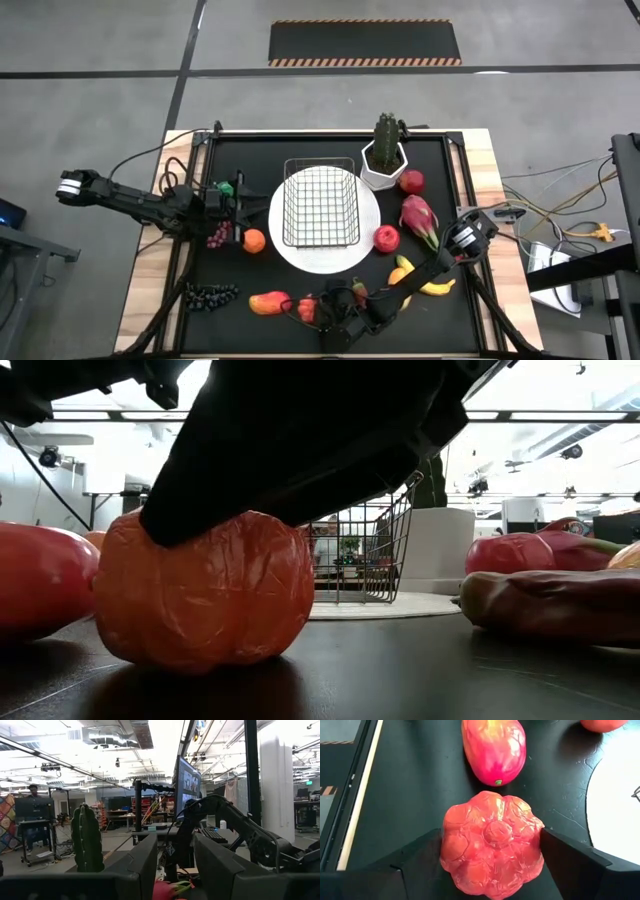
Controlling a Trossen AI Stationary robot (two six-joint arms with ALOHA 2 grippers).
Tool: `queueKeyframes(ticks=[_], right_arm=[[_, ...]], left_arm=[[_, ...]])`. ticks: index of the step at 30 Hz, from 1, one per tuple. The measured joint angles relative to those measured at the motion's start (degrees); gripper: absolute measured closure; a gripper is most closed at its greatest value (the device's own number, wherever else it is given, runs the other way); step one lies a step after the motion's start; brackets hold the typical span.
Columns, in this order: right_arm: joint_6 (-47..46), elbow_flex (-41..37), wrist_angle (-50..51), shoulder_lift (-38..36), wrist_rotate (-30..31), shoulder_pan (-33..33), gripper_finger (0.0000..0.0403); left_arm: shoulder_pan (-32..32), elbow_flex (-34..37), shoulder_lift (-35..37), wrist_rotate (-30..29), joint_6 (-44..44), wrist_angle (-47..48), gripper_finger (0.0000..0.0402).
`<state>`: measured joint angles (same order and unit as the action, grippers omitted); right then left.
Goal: Build produce basket
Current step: Put the pumpkin into the gold wire basket
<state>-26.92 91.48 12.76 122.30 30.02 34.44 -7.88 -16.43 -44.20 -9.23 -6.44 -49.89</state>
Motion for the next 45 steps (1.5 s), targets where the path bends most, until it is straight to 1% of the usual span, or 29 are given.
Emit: queueKeyframes(ticks=[5,7,10,17,22,29,35,38,40,43,45], right_arm=[[0.3,0.0,0.5,-0.3,-0.2,-0.6,0.015],[1.0,0.0,0.6,-0.5,-0.3,-0.6,0.0165],[2.3,0.0,0.8,-0.8,-0.3,-0.4,0.0174],[4.7,-0.1,1.9,-3.2,-1.0,1.0,0.0182],[5.3,-0.2,4.2,-7.4,-0.6,1.5,0.0198],[7.7,-0.1,6.4,-15.1,0.0,1.1,0.024],[13.5,-0.1,8.4,-19.1,1.8,-1.7,0.0288],[15.0,-0.1,9.0,-20.4,0.4,-3.2,0.0312],[18.0,-0.1,10.1,-20.5,-1.0,-3.5,0.0328],[21.8,-0.4,9.4,-20.0,-1.2,-2.1,0.0347],[23.7,-2.1,6.7,-19.9,-1.4,-0.2,0.0357]], left_arm=[[0.0,0.0,-0.2,-0.1,0.1,-2.7,0.029],[0.0,-0.2,-0.2,-0.1,0.1,-4.3,0.029],[0.0,-0.3,-0.1,-0.1,0.1,-6.1,0.029],[0.0,-0.1,0.0,-0.1,0.1,-6.5,0.029],[0.0,-0.1,0.0,-0.2,0.1,-6.6,0.029],[0.0,-0.1,1.8,-0.2,0.0,-6.8,0.029],[0.0,0.5,3.0,-0.2,-0.6,-6.7,0.029],[-0.1,0.6,3.8,-0.2,-1.2,-6.7,0.029],[-0.1,1.3,4.1,0.4,0.8,-6.2,0.029],[-0.1,2.0,3.8,1.3,4.4,-5.5,0.029],[-0.1,2.0,3.2,1.5,4.6,-5.1,0.029]])
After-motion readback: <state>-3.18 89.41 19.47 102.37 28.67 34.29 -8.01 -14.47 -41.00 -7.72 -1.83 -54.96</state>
